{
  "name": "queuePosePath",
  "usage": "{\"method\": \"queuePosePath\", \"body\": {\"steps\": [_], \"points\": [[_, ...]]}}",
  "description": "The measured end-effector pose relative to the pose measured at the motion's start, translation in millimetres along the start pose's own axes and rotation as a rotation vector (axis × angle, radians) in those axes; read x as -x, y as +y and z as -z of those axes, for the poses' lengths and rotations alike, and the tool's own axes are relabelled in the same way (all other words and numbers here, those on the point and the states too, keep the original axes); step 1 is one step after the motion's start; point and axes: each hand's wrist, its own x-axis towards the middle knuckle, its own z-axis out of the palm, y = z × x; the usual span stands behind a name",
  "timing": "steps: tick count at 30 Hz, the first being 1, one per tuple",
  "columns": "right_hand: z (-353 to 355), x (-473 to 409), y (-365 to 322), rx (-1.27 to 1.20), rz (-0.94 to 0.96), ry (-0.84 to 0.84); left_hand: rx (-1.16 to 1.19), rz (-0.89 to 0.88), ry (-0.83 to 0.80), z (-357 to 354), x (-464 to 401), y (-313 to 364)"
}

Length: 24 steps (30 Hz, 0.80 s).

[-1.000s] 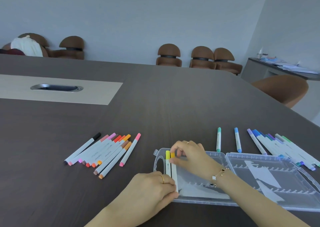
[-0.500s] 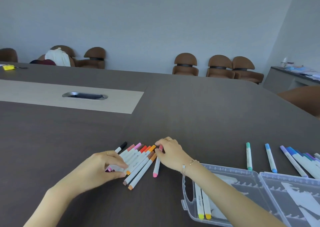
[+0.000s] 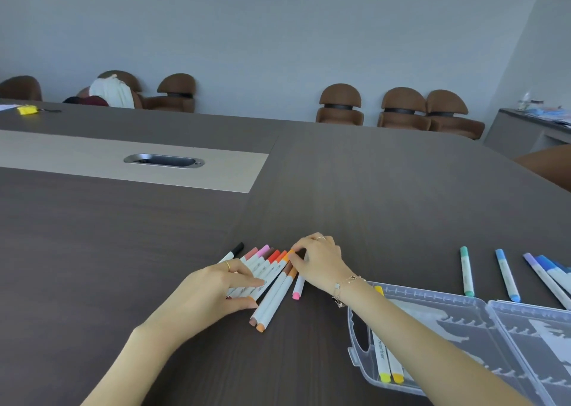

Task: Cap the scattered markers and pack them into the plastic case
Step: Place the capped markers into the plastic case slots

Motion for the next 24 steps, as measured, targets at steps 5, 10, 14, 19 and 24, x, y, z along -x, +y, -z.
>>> {"method": "queuePosePath", "body": {"steps": [5,10,14,19,24], "points": [[9.6,4.9,-0.5,-0.107,-0.031,0.064,0.029,-0.057,0.097,-7.9,1.3,4.4],[55.4,31.0,6.2,-0.232,0.013,0.156,0.083,-0.261,0.412,-13.6,-1.9,58.7],[88.1,64.1,48.7,-0.241,0.023,0.073,0.034,-0.479,0.445,-35.5,-15.9,129.1],[95.2,102.1,108.3,-0.184,-0.047,0.065,-0.036,-0.564,0.324,-56.4,-32.5,161.9],[86.9,118.7,121.9,-0.135,-0.055,-0.016,-0.025,-0.631,0.237,-76.5,-31.5,167.4]]}}
